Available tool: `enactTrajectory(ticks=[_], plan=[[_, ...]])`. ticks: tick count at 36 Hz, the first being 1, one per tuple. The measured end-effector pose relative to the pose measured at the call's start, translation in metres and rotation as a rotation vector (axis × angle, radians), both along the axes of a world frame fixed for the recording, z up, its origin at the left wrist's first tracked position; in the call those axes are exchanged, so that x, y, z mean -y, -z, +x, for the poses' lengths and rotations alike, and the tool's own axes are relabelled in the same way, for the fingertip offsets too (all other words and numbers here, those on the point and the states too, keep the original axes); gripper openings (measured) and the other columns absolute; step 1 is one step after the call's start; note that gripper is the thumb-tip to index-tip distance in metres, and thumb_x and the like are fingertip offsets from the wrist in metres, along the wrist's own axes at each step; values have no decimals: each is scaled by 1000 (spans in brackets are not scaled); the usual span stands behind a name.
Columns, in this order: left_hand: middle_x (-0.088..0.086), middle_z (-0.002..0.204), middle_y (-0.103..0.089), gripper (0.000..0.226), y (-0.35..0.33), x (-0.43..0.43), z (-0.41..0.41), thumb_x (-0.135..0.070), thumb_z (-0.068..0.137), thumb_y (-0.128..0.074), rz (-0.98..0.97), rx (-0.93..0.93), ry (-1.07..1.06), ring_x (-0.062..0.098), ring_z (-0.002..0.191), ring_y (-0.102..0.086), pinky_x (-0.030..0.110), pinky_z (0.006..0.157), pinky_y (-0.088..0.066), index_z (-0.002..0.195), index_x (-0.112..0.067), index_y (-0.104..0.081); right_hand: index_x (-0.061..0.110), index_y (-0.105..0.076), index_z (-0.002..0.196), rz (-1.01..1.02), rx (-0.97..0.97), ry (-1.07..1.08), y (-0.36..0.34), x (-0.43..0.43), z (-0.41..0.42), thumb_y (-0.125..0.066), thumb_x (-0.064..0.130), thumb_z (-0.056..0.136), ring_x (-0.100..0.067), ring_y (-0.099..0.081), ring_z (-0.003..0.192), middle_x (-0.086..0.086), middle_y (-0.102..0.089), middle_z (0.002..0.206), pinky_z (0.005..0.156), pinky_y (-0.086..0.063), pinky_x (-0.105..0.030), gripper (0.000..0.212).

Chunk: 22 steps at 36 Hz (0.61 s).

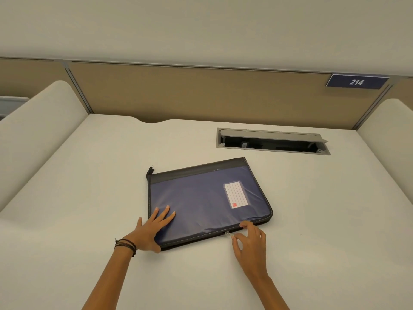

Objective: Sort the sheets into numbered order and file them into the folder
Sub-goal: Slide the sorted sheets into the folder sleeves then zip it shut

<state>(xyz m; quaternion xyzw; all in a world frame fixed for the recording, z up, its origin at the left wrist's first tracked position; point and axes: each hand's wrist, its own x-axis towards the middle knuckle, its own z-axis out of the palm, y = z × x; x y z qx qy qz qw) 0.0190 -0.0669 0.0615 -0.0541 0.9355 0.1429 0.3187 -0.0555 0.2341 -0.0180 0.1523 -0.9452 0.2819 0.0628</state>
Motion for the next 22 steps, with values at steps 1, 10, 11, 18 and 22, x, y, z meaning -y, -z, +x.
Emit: enactTrajectory(ticks=[1,10,11,18,22], plan=[[-5,155,27,111,0,1,-2,-18,81,-69,-5,3,2,29,144,22,64,110,3,148,-28,19,11,-72,88,-16,4,8,0,1,0,-87,17,62,-26,-63,93,-4,-67,104,81,-39,-22,31],[21,155,8,127,16,-47,-8,-41,66,-76,-284,-269,126,48,141,-10,68,104,-22,144,-24,22,19,-62,67,-6,-131,-127,-11,13,6,-78,11,66,0,-46,50,10,-57,60,54,-39,-15,18],[23,154,-18,139,24,-53,-10,-51,49,-82,-279,-294,130,46,135,-31,66,94,-36,149,-20,9,19,-60,66,-2,-125,-124,-11,15,5,-77,11,66,1,-41,48,11,-55,57,52,-38,-15,19],[14,143,-39,137,50,-91,-43,-59,50,-82,-182,-424,85,36,125,-51,62,93,-34,153,-18,-1,20,-58,60,64,-50,-99,-12,22,2,-89,8,56,-3,-47,40,11,-52,49,48,-36,-16,33],[13,144,-37,132,58,-101,-53,-65,55,-78,-140,-432,51,37,128,-47,63,94,-33,153,-20,-1,22,-59,57,80,-21,-102,-12,25,2,-92,14,52,-2,-47,37,12,-53,47,49,-32,-14,34]])
